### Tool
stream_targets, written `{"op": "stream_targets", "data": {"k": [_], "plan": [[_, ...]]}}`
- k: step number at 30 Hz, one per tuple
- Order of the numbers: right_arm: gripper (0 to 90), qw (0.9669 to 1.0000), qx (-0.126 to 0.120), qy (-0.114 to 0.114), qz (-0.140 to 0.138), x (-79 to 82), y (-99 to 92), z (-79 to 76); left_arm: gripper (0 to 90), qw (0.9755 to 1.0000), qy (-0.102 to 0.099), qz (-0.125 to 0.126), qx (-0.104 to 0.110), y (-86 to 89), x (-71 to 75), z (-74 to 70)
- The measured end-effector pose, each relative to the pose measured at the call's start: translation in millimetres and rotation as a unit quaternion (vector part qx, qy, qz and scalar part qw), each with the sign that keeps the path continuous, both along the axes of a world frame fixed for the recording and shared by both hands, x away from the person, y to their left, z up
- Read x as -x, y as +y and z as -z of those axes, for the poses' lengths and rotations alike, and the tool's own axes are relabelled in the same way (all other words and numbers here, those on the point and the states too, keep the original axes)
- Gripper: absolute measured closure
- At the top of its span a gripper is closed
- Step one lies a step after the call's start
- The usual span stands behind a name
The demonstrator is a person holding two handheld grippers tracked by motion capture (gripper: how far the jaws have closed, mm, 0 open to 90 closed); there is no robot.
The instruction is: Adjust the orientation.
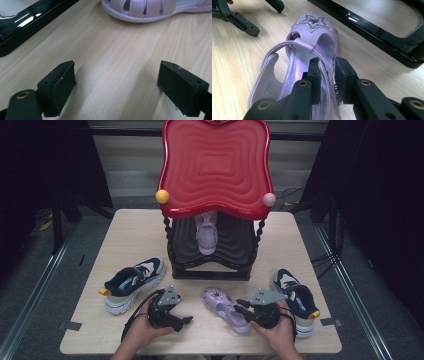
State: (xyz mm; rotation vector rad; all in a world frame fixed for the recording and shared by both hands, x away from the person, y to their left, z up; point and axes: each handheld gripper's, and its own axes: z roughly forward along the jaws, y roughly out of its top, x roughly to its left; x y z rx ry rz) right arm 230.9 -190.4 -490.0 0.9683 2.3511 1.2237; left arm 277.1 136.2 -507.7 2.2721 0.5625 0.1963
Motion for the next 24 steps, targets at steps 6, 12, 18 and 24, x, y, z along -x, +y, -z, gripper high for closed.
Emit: {"op": "stream_targets", "data": {"k": [6,12,18,24], "plan": [[74.6,1.0,-0.001,-0.005,0.001,-1.5,-0.9,2.1,14.3,1.0,0.0,0.0,0.0,0.0,0.0,0.0],[79.3,0.9999,0.001,-0.009,-0.004,-2.9,-1.2,2.7,14.3,1.0,0.0,0.0,0.0,0.0,0.0,0.0],[82.1,0.9994,0.014,-0.027,-0.018,-1.9,1.8,1.7,14.3,1.0,0.0,0.0,0.0,0.0,0.0,0.0],[82.0,0.9989,0.013,-0.037,-0.023,-1.1,1.5,3.5,14.3,1.0,0.0,0.0,0.0,0.0,0.0,0.0]]}}
